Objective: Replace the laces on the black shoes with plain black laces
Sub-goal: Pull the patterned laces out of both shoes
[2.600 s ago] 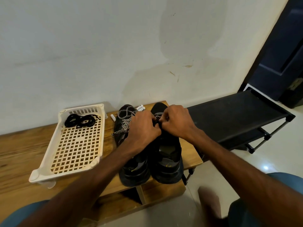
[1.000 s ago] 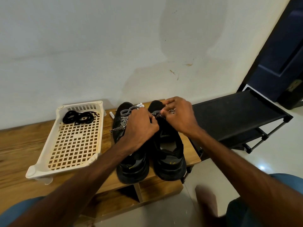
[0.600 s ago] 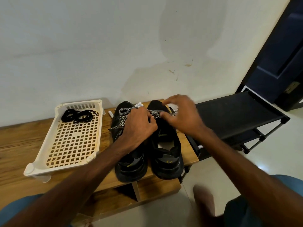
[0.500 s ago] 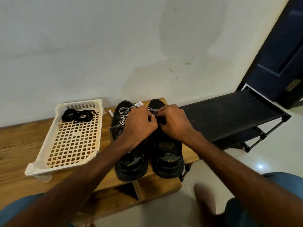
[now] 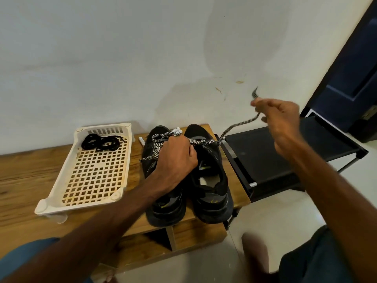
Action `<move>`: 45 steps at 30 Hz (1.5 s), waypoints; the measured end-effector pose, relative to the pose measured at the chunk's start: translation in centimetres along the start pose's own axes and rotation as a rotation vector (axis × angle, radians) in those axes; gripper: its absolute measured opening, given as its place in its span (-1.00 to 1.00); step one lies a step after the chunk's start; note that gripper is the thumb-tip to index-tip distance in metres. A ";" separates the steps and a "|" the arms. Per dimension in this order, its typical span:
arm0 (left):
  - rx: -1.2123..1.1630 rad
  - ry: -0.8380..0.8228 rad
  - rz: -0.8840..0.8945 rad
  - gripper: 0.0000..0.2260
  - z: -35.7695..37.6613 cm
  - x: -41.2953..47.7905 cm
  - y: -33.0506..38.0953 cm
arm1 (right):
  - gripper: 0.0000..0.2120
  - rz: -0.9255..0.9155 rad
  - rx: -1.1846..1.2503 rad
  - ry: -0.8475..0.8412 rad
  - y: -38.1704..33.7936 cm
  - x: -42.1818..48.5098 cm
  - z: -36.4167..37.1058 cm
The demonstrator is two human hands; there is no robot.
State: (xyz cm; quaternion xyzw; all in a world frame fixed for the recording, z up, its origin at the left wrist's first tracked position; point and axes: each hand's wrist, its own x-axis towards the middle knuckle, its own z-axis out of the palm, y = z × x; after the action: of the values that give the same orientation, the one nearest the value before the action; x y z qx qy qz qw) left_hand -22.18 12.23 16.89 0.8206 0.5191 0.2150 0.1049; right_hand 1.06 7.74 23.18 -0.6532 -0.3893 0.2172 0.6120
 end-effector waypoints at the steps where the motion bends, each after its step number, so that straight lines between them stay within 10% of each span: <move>1: -0.001 -0.002 0.007 -0.67 0.1 -0.1 0.2 | -0.92 -0.002 -0.100 -0.072 0.7 -0.2 0.0; 7: 0.067 0.046 0.028 -0.78 0.1 -0.1 0.8 | -0.62 -0.213 -0.817 -0.307 3.4 -2.3 4.2; 14: 0.147 -0.001 0.172 -0.61 0.9 1.6 1.5 | -0.49 -0.111 -0.791 -0.647 2.8 -4.3 6.2; 26: 0.009 0.145 -0.147 -0.86 -2.0 5.1 0.0 | -0.40 -0.033 -0.805 -0.569 3.6 -4.1 5.8; 30: 0.190 0.045 0.021 -0.62 -1.8 4.5 1.2 | -0.39 -0.032 -0.780 -0.515 3.5 -4.2 5.7; 45: 0.356 -0.068 0.156 -0.79 1.2 3.0 3.9 | -0.37 0.001 -0.738 -0.486 3.1 -4.9 5.0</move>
State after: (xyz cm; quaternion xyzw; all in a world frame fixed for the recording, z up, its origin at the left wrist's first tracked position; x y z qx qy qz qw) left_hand -17.37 13.29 18.04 0.8706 0.4799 0.0997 -0.0413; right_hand -4.96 7.31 18.40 -0.7580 -0.5733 0.2113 0.2283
